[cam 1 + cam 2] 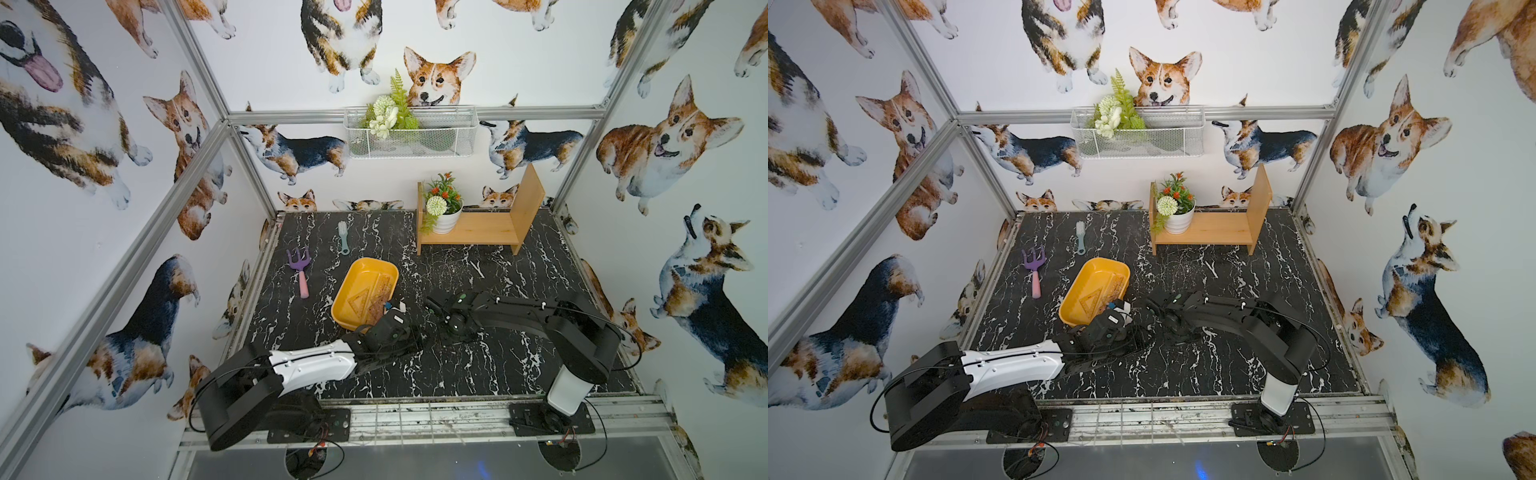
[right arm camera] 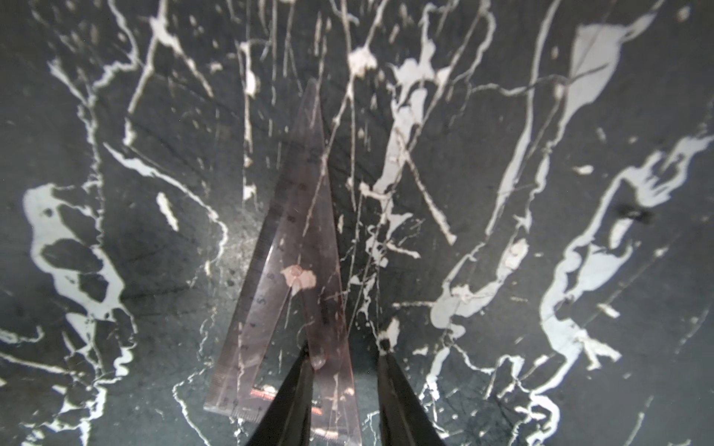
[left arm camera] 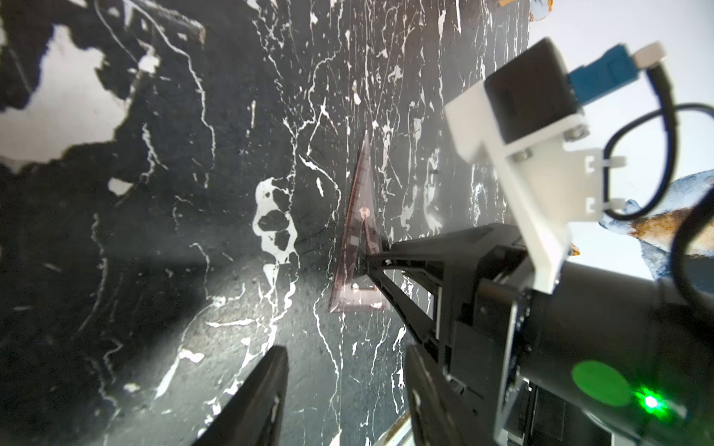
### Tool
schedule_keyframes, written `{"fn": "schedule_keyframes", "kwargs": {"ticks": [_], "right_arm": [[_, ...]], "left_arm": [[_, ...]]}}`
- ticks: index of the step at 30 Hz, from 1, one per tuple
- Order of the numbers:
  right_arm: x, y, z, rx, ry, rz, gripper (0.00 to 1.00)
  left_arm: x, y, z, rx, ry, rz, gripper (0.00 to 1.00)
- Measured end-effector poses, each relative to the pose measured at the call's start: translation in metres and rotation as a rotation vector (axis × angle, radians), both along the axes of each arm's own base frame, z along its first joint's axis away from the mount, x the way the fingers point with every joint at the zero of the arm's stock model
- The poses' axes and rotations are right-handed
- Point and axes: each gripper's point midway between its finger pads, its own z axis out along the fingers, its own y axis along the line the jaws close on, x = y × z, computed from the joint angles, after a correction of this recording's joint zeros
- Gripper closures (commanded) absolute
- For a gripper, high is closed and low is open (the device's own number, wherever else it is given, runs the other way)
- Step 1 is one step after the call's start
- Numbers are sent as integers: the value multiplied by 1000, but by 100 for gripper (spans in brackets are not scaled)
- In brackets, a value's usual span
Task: Put the scattered rulers into the storage box
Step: Pick up the ruler from the center of the board.
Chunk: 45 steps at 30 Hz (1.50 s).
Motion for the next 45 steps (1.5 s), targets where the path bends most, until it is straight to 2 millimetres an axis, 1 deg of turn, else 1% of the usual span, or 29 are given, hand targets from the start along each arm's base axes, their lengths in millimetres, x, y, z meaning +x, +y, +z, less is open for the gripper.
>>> {"fn": "schedule_keyframes", "kwargs": {"ticks": [3, 8, 12, 16, 20, 31, 39, 45], "right_arm": [[1, 0, -2, -3, 12, 11, 70], [-2, -1, -8, 26, 47, 1, 83], [-2, -2, -8, 61, 57, -11, 87], [-2, -3, -9, 84, 62, -10, 89], [-3, -3, -9, 122, 67, -18, 90], [-4, -4, -10, 172, 79, -34, 91], [-4, -5, -12, 186, 85, -42, 92], [-6, -5, -13, 205, 89, -48, 92]], "left_arm": [[0, 0, -1, 2, 2, 0, 45], [-1, 0, -6, 13, 11, -1, 45], [-2, -1, -15, 25, 30, -9, 43], [-3, -6, -25, 33, 56, -25, 43], [-2, -15, -36, 28, 81, -44, 43], [7, -49, -38, -79, 89, -96, 43], [9, -56, -41, -131, 98, -94, 45], [12, -58, -43, -142, 104, -84, 54]]}}
